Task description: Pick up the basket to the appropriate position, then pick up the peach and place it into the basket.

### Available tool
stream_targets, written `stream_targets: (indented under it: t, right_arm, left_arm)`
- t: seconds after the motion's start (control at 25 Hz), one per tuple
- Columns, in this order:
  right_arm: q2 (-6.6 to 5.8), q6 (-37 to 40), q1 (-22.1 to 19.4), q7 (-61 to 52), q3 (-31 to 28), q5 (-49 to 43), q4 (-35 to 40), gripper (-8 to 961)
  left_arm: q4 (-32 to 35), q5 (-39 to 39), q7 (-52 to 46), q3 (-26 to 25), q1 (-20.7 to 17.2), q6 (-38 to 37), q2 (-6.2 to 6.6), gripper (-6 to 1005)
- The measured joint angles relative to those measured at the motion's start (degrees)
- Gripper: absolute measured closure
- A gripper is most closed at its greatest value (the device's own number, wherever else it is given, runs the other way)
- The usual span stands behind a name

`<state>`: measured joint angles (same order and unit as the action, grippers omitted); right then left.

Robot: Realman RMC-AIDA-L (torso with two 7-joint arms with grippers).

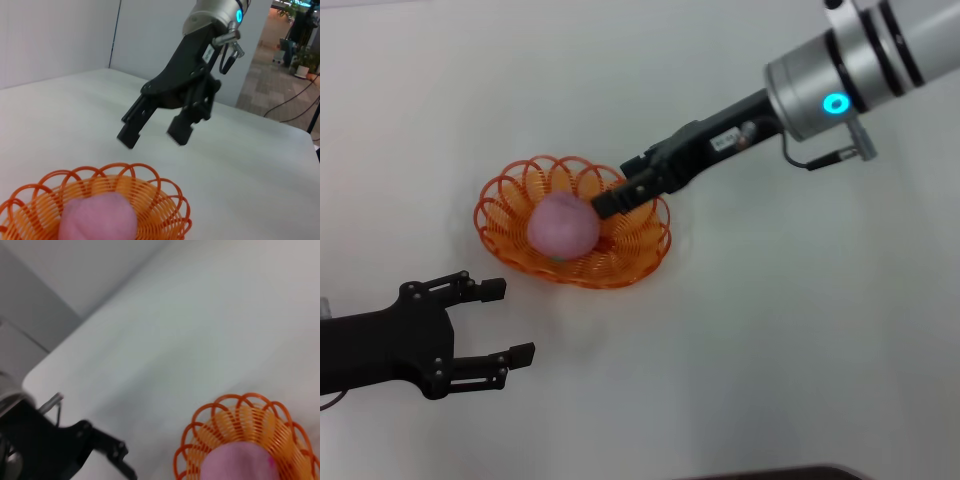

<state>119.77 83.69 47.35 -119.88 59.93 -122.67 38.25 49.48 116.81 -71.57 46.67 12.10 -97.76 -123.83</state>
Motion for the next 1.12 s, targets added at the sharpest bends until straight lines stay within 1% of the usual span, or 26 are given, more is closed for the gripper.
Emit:
stream_targets:
  t: [0.12,0.24,0.36,0.48,0.64,0.8,0.84,0.88,1.0,1.12]
  right_arm:
    - [-0.31,2.84,-3.75,8.66,-0.81,3.99,2.03,77]
    - [-0.48,6.99,-9.47,16.95,-2.12,7.88,5.50,41]
    - [-0.50,11.33,-14.46,24.15,-4.18,10.54,8.47,42]
    - [-0.78,14.83,-18.58,29.69,-7.23,11.65,9.36,42]
    - [-1.16,16.36,-22.90,36.07,-10.28,11.35,8.97,43]
    - [-1.19,16.73,-27.03,43.54,-11.80,11.26,8.69,45]
    - [-1.14,16.74,-28.70,46.66,-12.32,11.21,8.50,45]
    - [-1.14,16.74,-28.70,46.66,-12.32,11.21,8.50,46]
    - [-1.08,16.39,-30.90,50.07,-12.48,11.16,7.72,48]
    - [-1.23,15.29,-32.30,53.50,-13.61,11.10,4.97,48]
  left_arm:
    - [0.00,0.15,-0.03,-0.66,0.25,-0.59,0.27,146]
    - [0.00,0.21,-0.01,-2.51,0.49,-1.84,0.55,145]
    - [-0.01,0.18,0.18,-4.12,0.57,-2.74,0.89,145]
    - [-0.07,0.29,0.16,-4.64,0.59,-3.03,1.18,145]
    - [-0.18,0.48,0.43,-5.07,0.36,-3.09,1.25,146]
    - [-1.14,1.23,3.40,-5.15,-0.07,-3.02,1.07,145]
    - [-1.48,1.39,4.04,-5.16,-0.10,-2.89,0.98,145]
    - [-2.15,1.52,4.56,-5.17,-0.08,-2.61,0.94,145]
    - [-3.57,1.72,4.70,-5.28,0.22,-2.38,1.04,145]
    - [-4.14,1.77,4.81,-5.67,0.32,-2.38,1.15,146]
